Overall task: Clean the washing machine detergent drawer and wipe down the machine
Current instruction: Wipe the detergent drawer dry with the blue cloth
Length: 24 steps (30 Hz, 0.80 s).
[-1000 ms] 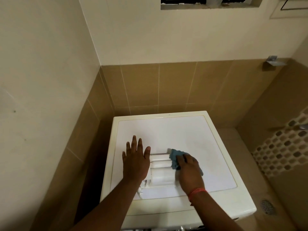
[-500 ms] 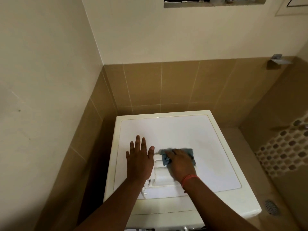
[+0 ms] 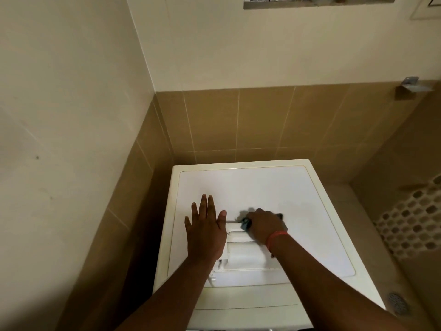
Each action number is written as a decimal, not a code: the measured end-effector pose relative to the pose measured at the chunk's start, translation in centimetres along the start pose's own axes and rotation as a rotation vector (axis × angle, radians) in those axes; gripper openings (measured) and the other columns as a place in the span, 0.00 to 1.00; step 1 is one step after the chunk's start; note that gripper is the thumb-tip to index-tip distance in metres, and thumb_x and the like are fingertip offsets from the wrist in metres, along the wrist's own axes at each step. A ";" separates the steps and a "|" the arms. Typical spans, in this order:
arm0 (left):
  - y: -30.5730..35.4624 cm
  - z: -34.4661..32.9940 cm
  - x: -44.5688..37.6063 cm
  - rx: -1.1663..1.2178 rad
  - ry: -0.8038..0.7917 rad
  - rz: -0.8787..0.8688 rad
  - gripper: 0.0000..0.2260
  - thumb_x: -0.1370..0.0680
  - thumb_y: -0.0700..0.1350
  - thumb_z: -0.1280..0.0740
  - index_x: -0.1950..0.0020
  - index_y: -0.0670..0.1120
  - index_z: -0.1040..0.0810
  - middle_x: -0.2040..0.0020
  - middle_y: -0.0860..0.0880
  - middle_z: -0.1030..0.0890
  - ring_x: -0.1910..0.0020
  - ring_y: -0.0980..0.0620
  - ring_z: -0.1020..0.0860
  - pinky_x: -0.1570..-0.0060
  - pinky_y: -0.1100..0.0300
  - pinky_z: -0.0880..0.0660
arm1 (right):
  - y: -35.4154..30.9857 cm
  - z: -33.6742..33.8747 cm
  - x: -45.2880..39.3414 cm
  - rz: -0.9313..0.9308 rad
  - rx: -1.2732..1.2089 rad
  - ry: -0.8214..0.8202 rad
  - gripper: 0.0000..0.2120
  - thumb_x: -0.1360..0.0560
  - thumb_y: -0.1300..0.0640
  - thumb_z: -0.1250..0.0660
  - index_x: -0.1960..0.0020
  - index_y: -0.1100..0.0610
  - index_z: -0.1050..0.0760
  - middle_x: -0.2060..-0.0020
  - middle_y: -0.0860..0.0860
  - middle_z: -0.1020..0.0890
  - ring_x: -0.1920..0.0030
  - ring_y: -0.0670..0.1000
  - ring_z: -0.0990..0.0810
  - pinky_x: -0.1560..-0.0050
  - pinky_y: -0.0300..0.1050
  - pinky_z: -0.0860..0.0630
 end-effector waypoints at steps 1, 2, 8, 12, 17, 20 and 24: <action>0.0 0.1 0.0 -0.001 -0.001 0.001 0.45 0.32 0.68 0.80 0.20 0.52 0.54 0.19 0.50 0.53 0.21 0.44 0.52 0.25 0.41 0.48 | -2.3 0.0 -0.2 0.069 -0.045 -0.005 0.13 0.22 0.51 0.41 0.40 0.48 0.22 0.44 0.50 0.22 0.43 0.54 0.22 0.44 0.47 0.29; 0.0 0.1 0.0 -0.002 -0.003 0.002 0.47 0.33 0.68 0.82 0.20 0.52 0.54 0.19 0.50 0.53 0.21 0.44 0.53 0.25 0.41 0.48 | -4.4 -0.1 -0.3 0.136 -0.081 -0.002 0.12 0.22 0.53 0.41 0.43 0.48 0.21 0.47 0.50 0.21 0.45 0.54 0.21 0.43 0.49 0.28; 0.1 0.0 0.0 -0.034 -0.022 0.002 0.43 0.30 0.67 0.77 0.20 0.51 0.53 0.19 0.50 0.52 0.21 0.44 0.52 0.25 0.40 0.48 | -2.3 -0.5 -0.9 0.173 -0.317 -0.106 0.15 0.25 0.62 0.40 0.47 0.52 0.18 0.51 0.46 0.19 0.52 0.47 0.21 0.41 0.48 0.27; 0.0 0.0 0.1 -0.047 -0.025 0.010 0.38 0.27 0.65 0.72 0.20 0.51 0.53 0.19 0.50 0.53 0.21 0.44 0.53 0.25 0.41 0.48 | 5.7 0.9 0.2 -0.089 0.041 -0.085 0.15 0.22 0.48 0.41 0.42 0.51 0.22 0.44 0.51 0.21 0.44 0.56 0.21 0.42 0.46 0.27; -0.1 -0.3 0.0 -0.048 -0.040 0.015 0.33 0.23 0.63 0.65 0.20 0.51 0.53 0.19 0.50 0.53 0.21 0.45 0.53 0.25 0.41 0.48 | -1.1 -0.2 1.8 0.013 0.003 0.166 0.14 0.22 0.58 0.42 0.41 0.54 0.22 0.47 0.55 0.20 0.45 0.57 0.22 0.41 0.49 0.27; -0.1 -0.4 -0.1 -0.072 -0.050 0.018 0.32 0.22 0.63 0.64 0.20 0.51 0.53 0.19 0.50 0.54 0.21 0.44 0.53 0.24 0.42 0.49 | -5.7 -0.9 3.2 0.227 -0.440 0.272 0.12 0.26 0.66 0.37 0.46 0.59 0.19 0.53 0.53 0.17 0.50 0.40 0.23 0.39 0.44 0.29; 0.0 -0.1 0.0 -0.051 -0.022 0.007 0.32 0.22 0.63 0.63 0.20 0.52 0.53 0.20 0.50 0.54 0.21 0.44 0.52 0.25 0.42 0.48 | -0.9 0.1 3.8 0.078 -0.575 0.221 0.13 0.27 0.60 0.38 0.50 0.50 0.17 0.54 0.40 0.17 0.50 0.37 0.22 0.39 0.43 0.28</action>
Point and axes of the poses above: each hand's wrist, its own x-axis away from the middle knuckle, its own z-axis out of the back of the hand, y = z × x, the point moved 10 cm from there along -x, towards the middle knuckle
